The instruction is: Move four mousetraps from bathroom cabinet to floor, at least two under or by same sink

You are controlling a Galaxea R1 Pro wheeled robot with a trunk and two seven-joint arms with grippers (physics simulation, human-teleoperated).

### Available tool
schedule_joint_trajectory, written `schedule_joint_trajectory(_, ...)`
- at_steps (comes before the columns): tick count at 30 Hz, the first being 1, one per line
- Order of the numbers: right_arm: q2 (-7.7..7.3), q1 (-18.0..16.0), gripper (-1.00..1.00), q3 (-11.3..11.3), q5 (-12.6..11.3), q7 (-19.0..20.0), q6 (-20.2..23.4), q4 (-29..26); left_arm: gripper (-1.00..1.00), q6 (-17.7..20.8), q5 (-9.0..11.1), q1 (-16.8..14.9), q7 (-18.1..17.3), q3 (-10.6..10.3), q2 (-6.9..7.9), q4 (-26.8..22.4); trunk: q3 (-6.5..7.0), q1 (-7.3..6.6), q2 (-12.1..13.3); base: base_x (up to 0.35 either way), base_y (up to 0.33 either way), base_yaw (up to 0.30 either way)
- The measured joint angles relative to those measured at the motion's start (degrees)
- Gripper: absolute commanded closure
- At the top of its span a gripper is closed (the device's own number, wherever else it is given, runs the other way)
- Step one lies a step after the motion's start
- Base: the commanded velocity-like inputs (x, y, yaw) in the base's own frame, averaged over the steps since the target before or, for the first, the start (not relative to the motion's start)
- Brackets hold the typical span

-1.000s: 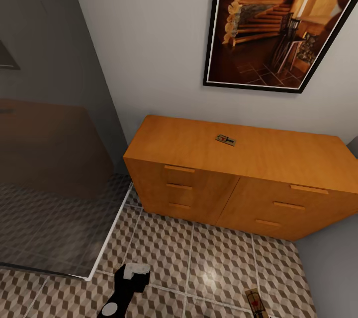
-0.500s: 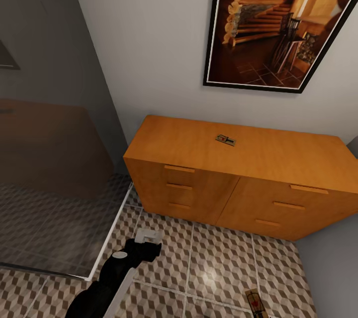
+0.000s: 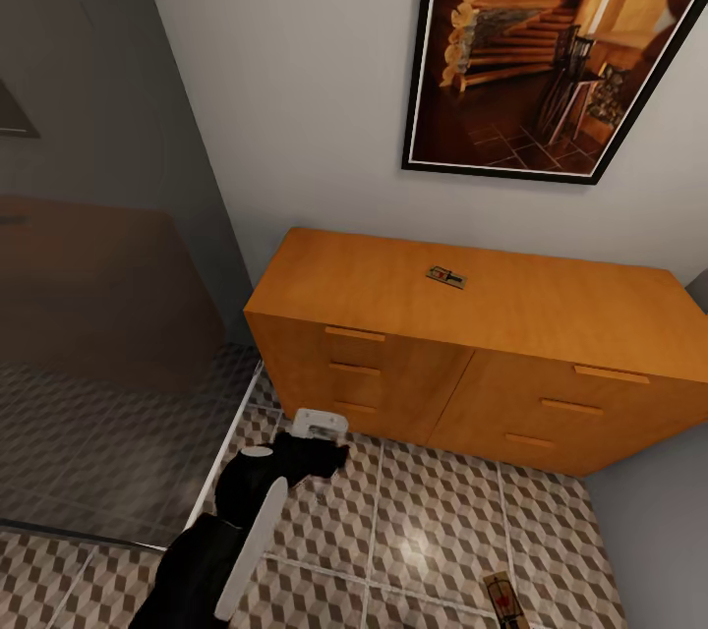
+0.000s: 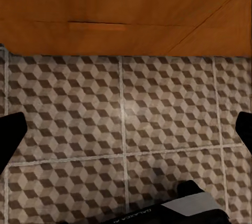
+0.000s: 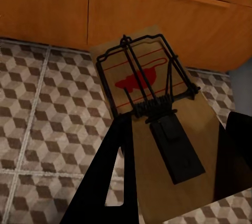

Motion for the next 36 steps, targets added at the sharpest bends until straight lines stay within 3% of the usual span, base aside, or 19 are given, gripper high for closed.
schedule_joint_trajectory(6, 0.00, 0.0, 1.00, 0.0, 0.1, 0.0, 0.0, 0.0, -1.00, 2.6, 0.1, -14.0, 0.1, 0.1, -0.63, 2.7, 0.01, 0.01, 0.0, 0.000, 0.000, 0.000)
schedule_joint_trajectory(9, 0.00, 0.0, 1.00, 0.1, 0.1, 0.0, 0.0, 0.0, -1.00, 2.9, 0.2, -23.0, 0.2, 0.3, -0.85, 8.3, 0.01, 0.00, 0.0, 0.000, 0.000, 0.000)
schedule_joint_trajectory(16, 0.00, 0.0, 1.00, 0.1, 0.1, 0.1, 0.0, 0.0, -1.00, 2.9, 0.2, -36.5, 0.2, 0.6, -1.00, 19.1, 0.01, 0.00, 0.0, 0.000, 0.000, 0.000)
schedule_joint_trajectory(19, 0.00, 0.0, 1.00, 0.1, 0.1, 0.1, 0.0, 0.0, -1.00, 2.9, 0.2, -39.3, 0.3, 0.7, -1.01, 20.6, 0.00, 0.00, 0.0, 0.000, 0.000, 0.000)
schedule_joint_trajectory(21, 0.00, 0.0, 1.00, 0.1, 0.1, 0.1, 0.0, 0.0, -1.00, 2.9, 0.2, -41.1, 0.2, 0.8, -0.98, 18.9, 0.01, -0.01, 0.0, 0.000, 0.000, 0.000)
schedule_joint_trajectory(30, 0.00, 0.0, 1.00, 0.1, 0.2, 0.1, 0.0, 0.0, -1.00, 3.7, 0.7, -41.7, -1.1, 1.0, -0.57, 15.6, 0.00, 0.00, 0.0, 0.000, 0.000, 0.000)
schedule_joint_trajectory(32, 0.00, 0.0, 1.00, 0.2, 0.2, 0.1, 0.0, 0.0, -1.00, 3.8, 0.7, -41.7, -2.9, 1.0, -0.47, 15.6, 0.00, 0.00, 0.0, 0.000, 0.000, 0.000)
schedule_joint_trajectory(36, 0.00, 0.0, 1.00, 0.2, 0.2, 0.2, 0.0, 0.0, -1.00, 3.7, 1.3, -41.7, -10.5, 0.8, 0.94, 15.7, 0.00, 0.00, 0.0, 0.000, 0.000, 0.000)
